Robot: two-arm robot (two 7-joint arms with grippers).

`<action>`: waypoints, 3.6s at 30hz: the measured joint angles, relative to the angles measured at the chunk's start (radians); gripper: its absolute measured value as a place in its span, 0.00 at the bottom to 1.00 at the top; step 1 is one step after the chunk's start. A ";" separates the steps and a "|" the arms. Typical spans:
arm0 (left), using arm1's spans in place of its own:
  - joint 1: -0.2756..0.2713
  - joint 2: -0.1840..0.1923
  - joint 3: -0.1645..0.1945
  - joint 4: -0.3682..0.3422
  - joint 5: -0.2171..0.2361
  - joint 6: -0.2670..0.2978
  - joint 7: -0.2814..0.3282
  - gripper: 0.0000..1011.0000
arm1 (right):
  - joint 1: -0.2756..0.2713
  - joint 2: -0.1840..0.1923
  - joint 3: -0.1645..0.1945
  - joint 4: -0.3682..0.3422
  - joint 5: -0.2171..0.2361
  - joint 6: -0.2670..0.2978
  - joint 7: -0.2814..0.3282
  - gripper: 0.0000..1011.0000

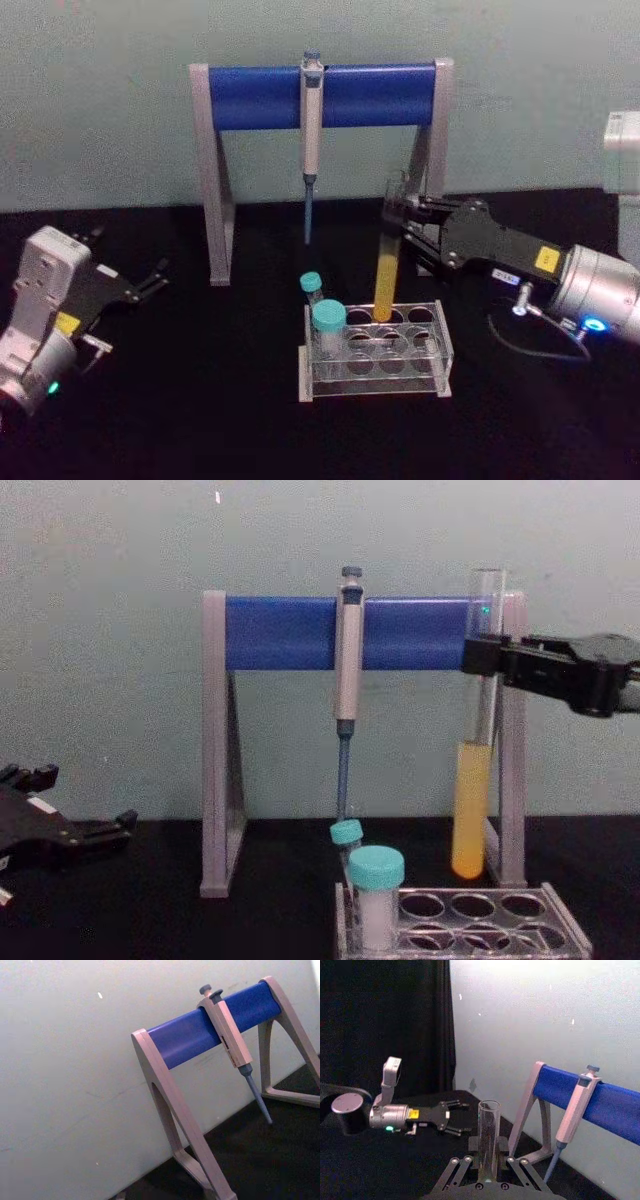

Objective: Pick up the test tube from the test tube rack, shake it, then place it back into the test tube rack.

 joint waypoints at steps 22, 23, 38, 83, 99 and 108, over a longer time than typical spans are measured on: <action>0.000 0.000 0.000 0.000 0.000 0.000 0.000 0.99 | -0.013 0.075 0.040 -0.014 -0.026 0.007 -0.114 0.22; 0.000 0.000 0.000 0.000 0.000 0.000 0.000 0.99 | -0.010 0.070 0.040 -0.010 -0.029 0.009 -0.119 0.22; 0.000 0.000 0.000 0.000 0.000 0.000 0.000 0.99 | 0.047 -0.027 0.020 0.048 -0.072 0.033 -0.173 0.22; 0.000 0.000 0.000 0.000 0.000 0.000 0.000 0.99 | -0.041 0.069 0.077 -0.046 -0.022 0.021 -0.178 0.22; 0.000 0.000 0.000 0.000 0.000 0.000 0.000 0.99 | 0.005 -0.010 0.049 -0.001 -0.029 0.014 -0.158 0.22; 0.000 0.000 0.000 0.000 0.000 0.000 0.000 0.99 | 0.004 -0.010 0.033 0.012 -0.014 0.012 -0.120 0.22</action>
